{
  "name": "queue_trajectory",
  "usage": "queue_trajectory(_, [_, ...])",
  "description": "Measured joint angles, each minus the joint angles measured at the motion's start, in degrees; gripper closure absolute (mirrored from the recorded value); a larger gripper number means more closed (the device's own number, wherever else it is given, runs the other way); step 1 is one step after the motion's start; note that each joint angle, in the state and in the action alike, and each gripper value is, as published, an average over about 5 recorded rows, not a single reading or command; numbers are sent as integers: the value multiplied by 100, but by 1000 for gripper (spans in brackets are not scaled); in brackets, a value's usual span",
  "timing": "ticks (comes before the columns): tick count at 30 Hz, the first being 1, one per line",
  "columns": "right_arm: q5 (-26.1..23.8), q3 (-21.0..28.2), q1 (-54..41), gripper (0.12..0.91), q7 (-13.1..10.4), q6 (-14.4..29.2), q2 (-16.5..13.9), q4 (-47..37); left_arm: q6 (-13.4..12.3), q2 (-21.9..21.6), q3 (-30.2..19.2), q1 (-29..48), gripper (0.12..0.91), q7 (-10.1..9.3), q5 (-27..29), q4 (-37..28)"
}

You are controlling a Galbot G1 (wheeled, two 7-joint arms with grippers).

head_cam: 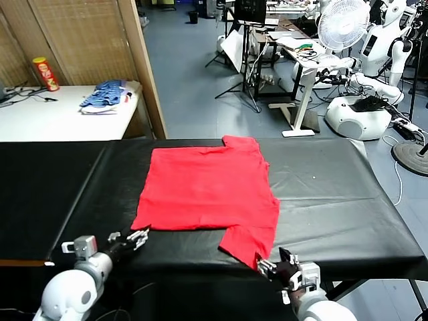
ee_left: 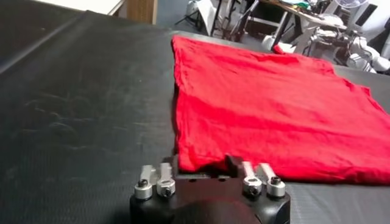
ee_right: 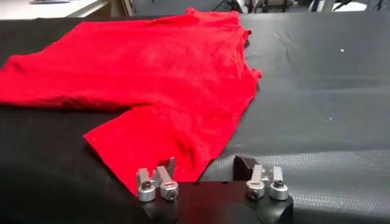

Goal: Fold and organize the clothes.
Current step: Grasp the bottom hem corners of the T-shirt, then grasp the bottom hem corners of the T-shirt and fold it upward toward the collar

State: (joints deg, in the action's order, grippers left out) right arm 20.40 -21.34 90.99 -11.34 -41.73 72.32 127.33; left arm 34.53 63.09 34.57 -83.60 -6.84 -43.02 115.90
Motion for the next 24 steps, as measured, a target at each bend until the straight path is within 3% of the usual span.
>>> queue_trajectory(2, [-3, -53, 46, 905, -72, -20, -31, 63, -18, 16, -1, -33, 867, -4, 29, 44])
queue_trajectory(4, [-8, -138, 107, 903, -148, -39, -85, 157, -34, 37, -2, -63, 902, -33, 59, 95])
queue_trajectory(10, [33, -467, 279, 903, -177, -60, -298, 572, 9, 112, 33, -244, 905, -299, 75, 372])
queue_trajectory(16, [351, -727, 123, 903, 77, -24, -401, 550, -13, 178, 134, -641, 905, -492, 104, 869])
queue_trajectory(24, [762, -732, -716, 903, 367, 1053, -515, -260, -327, 397, 103, -679, 905, -525, 215, 1065])
